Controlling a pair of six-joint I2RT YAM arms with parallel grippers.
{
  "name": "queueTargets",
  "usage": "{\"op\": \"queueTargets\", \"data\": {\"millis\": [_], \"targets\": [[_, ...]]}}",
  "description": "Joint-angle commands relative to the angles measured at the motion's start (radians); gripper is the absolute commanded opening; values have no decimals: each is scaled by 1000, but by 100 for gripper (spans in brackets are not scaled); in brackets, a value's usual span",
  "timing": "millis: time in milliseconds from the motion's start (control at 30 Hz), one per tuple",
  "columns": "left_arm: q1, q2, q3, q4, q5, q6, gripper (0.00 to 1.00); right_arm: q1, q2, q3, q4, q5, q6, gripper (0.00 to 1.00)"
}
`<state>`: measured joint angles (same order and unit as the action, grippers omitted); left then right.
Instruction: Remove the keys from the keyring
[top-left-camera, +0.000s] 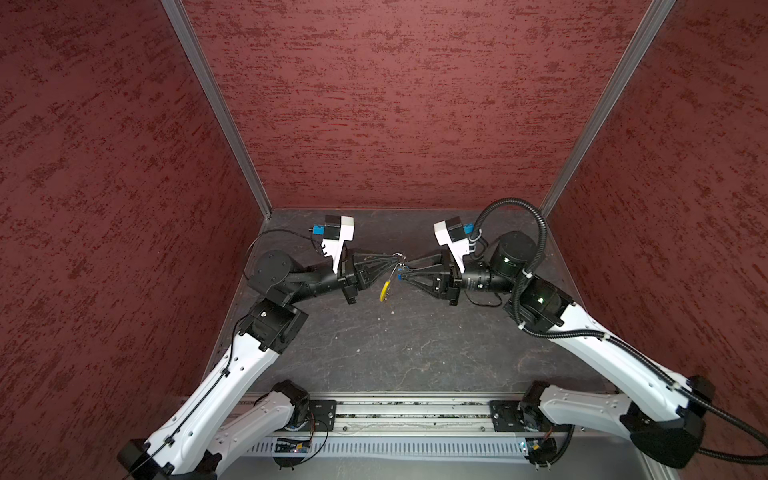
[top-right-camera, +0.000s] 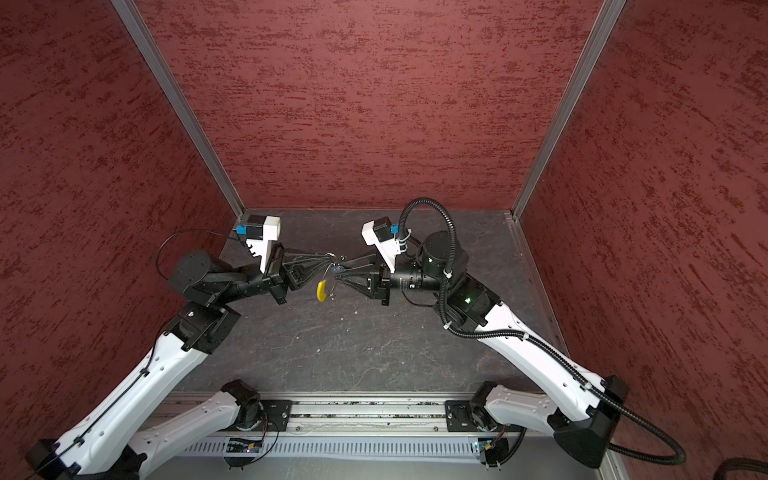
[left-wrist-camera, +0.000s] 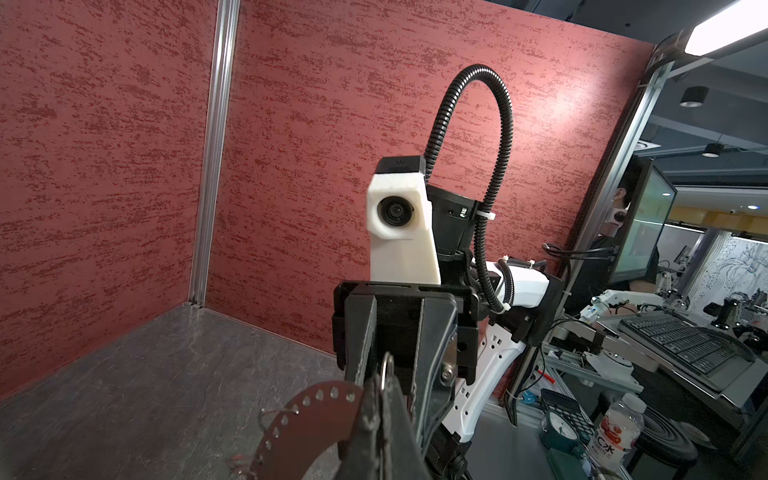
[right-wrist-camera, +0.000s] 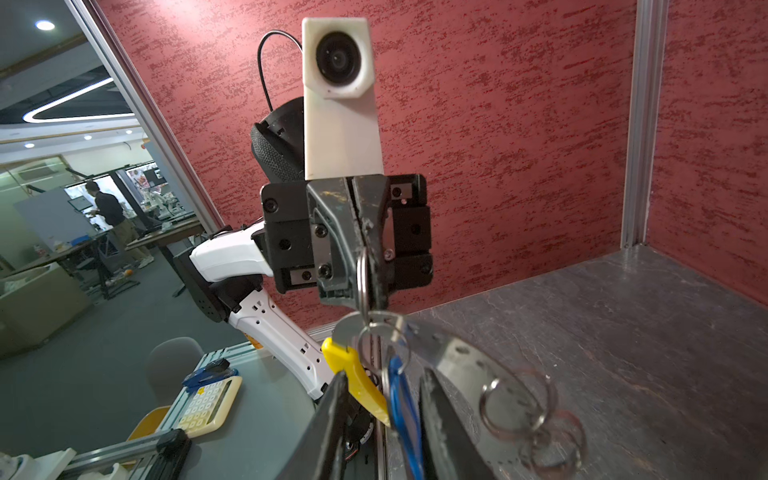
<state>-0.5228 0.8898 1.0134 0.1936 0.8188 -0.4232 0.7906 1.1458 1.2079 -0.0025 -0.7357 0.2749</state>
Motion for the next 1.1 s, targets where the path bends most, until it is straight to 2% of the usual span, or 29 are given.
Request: {"op": "queueTargets", "data": {"millis": [0,200,467,867,933,1000,1067], "targets": [[-2,-12,-2,45,-21,-11,0,7,2,21,40,-7,-8,20],[-2,-19,-18,54,-70,-12,0,13,9,24,29,-10,-15,0],[-1,-9,-35,110,-73,-41,0,48,47,63,-52,-15,-72,0],[18,-33,-52,112,-59,-36,0,55,61,60,-93,6,-81,0],[20,-36,-50,95,-47,-25,0,56,36,50,-86,33,-86,11],[20,-41,-44,63,-38,-5,0,56,-7,31,-68,87,-90,34],[20,-50,-44,46,-38,4,0,56,-38,31,-66,120,-98,46]]}}
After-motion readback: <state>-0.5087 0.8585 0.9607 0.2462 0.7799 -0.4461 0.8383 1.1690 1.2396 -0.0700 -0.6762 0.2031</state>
